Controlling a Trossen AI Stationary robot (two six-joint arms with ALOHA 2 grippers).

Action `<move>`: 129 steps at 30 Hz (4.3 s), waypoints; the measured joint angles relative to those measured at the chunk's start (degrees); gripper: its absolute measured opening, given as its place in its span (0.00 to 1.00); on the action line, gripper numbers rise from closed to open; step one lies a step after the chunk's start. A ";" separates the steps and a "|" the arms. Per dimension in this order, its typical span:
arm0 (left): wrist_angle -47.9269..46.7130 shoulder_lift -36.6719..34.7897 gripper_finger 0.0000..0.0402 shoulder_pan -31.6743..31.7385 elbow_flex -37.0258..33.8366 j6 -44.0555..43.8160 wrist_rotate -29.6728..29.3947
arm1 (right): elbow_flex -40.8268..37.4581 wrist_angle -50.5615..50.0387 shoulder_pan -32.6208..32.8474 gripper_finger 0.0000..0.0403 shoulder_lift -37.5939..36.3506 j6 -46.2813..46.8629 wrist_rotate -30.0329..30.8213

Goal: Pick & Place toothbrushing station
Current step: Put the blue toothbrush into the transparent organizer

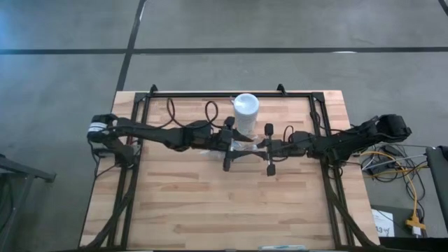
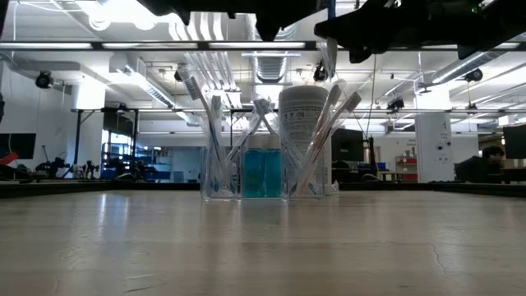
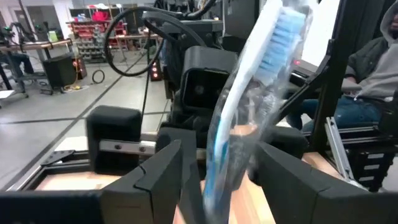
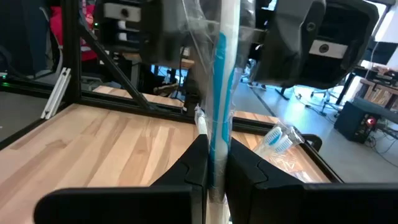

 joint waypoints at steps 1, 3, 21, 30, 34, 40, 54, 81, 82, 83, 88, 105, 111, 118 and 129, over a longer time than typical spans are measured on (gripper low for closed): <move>-0.27 0.48 0.51 0.00 0.67 0.21 0.00 | 0.00 0.00 -0.03 0.06 0.11 0.09 0.00; -1.30 1.34 0.51 0.00 1.51 0.76 0.00 | -0.02 -0.21 -0.09 0.06 0.17 0.16 -0.02; -1.46 2.44 0.06 0.59 2.83 2.71 5.10 | 0.09 -1.42 -0.05 0.09 0.12 1.90 -0.49; -1.46 -1.11 0.06 -0.05 2.32 2.65 5.75 | 0.13 -4.51 -0.14 0.37 -0.74 2.48 0.13; -4.23 -4.45 0.06 -0.58 0.28 2.51 5.27 | -0.21 -9.16 -0.23 0.46 -3.94 3.27 1.29; -3.35 -9.83 0.06 -1.25 -6.83 -0.08 -1.36 | -4.91 -10.23 -0.20 0.46 -11.77 4.24 1.14; 8.04 0.66 0.06 -1.17 -11.38 -2.30 -16.80 | -23.07 8.05 -0.05 0.04 -27.52 7.30 1.14; 13.13 13.00 0.06 0.63 -11.18 -7.56 -24.10 | -23.51 7.67 -0.07 0.03 -29.10 7.29 1.27; 13.12 13.10 0.06 0.67 -11.15 -7.55 -24.05 | -23.53 7.66 -0.07 0.03 -29.10 7.29 1.27; 13.06 13.20 0.06 0.72 -11.15 -7.55 -24.04 | -23.54 7.64 -0.07 0.03 -29.10 7.30 1.28; 12.30 12.60 0.09 0.71 -11.17 -7.41 -22.95 | -23.54 7.51 -0.07 0.03 -29.10 7.30 1.27; 8.71 0.54 0.64 0.36 -11.20 -0.05 -18.38 | -23.54 6.78 -0.07 0.03 -29.06 7.72 1.29; -10.18 -20.25 0.66 -1.84 -11.09 1.05 -15.55 | -23.54 6.02 -0.05 0.03 -29.01 7.81 1.29; -26.56 -41.01 0.43 -4.39 -19.06 -2.42 -17.21 | -23.56 6.02 -0.05 0.03 -29.01 9.18 1.29; 3.74 -53.53 0.01 -4.72 -51.75 -6.99 -17.55 | -20.42 1.48 -0.07 0.03 -28.30 15.90 -0.05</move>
